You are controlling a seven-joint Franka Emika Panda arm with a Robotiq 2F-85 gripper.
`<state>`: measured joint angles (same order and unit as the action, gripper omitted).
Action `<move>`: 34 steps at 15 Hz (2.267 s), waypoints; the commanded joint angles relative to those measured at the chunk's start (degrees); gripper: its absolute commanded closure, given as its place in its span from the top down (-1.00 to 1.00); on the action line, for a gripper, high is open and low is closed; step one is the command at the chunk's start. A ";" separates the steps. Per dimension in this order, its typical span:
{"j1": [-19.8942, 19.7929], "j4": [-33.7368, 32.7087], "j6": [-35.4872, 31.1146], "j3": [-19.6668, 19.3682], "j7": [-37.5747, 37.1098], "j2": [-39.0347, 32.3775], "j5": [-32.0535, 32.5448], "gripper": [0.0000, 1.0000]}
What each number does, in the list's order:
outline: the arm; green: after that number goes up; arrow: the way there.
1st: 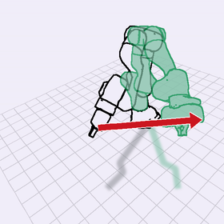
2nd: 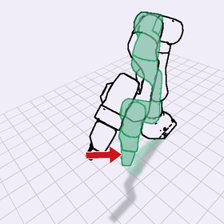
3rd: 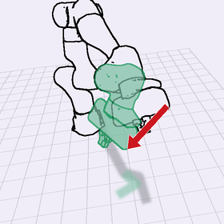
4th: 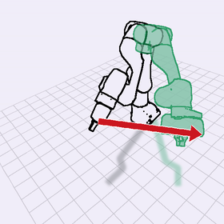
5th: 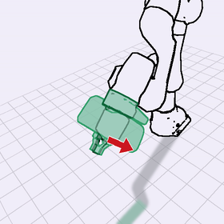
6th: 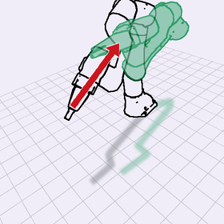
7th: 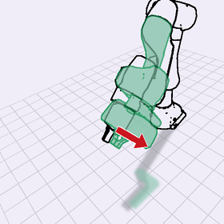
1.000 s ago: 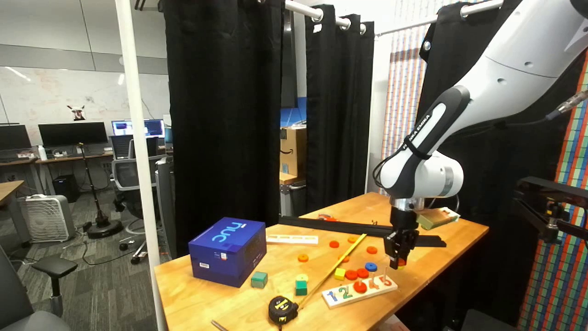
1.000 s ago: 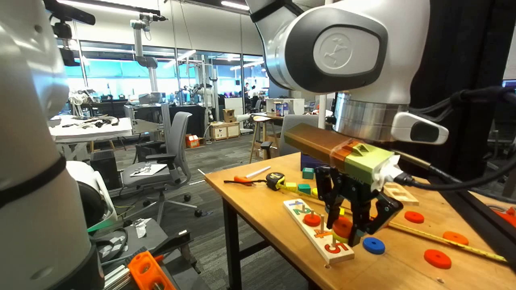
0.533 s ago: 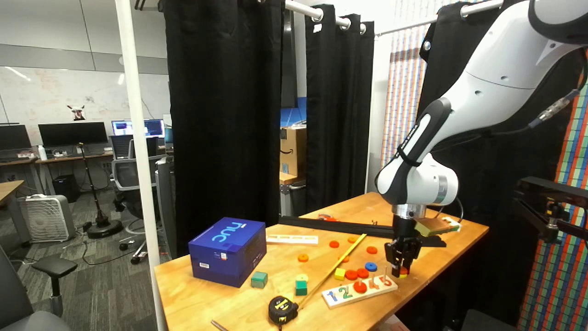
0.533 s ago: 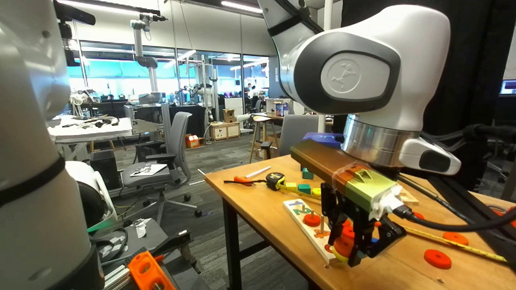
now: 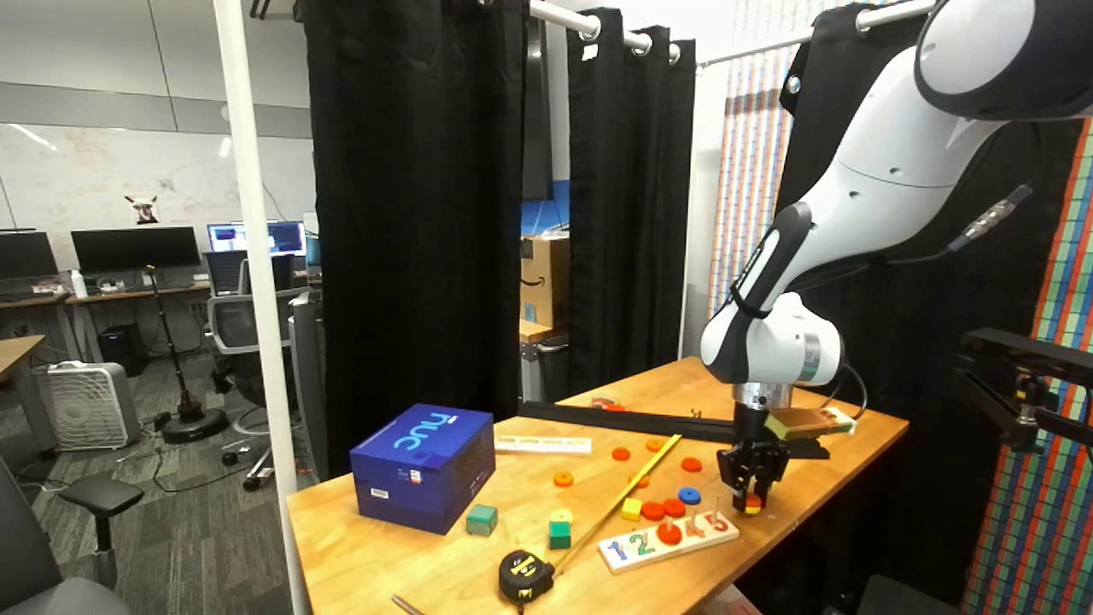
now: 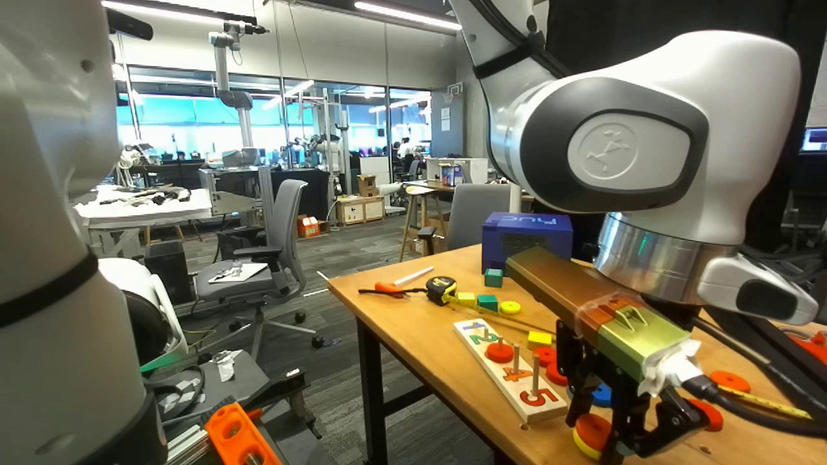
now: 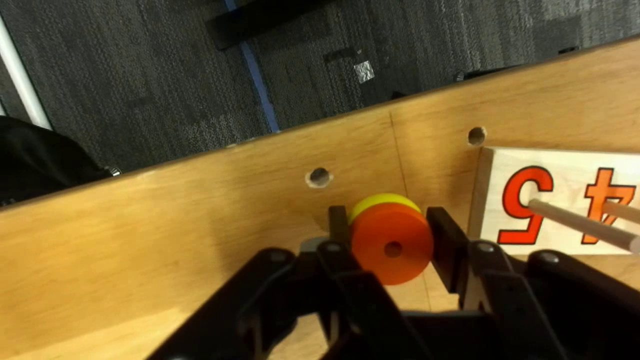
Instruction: Remove the orange ring from the platform
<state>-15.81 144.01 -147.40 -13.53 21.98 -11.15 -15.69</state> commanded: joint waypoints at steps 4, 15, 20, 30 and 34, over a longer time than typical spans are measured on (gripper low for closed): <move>-3.28 -4.88 -0.14 2.78 -0.40 -4.47 -3.16 -0.61; -2.62 -4.17 1.77 2.03 -7.82 -0.86 -0.07 1.00; 0.15 1.78 6.01 -0.59 -18.04 12.04 9.48 1.00; 4.22 13.59 19.89 4.77 -15.68 43.00 18.73 1.00; 8.91 14.50 32.21 9.29 -16.40 54.45 17.33 1.00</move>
<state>-9.87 156.39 -122.17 -6.45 5.90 33.07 1.83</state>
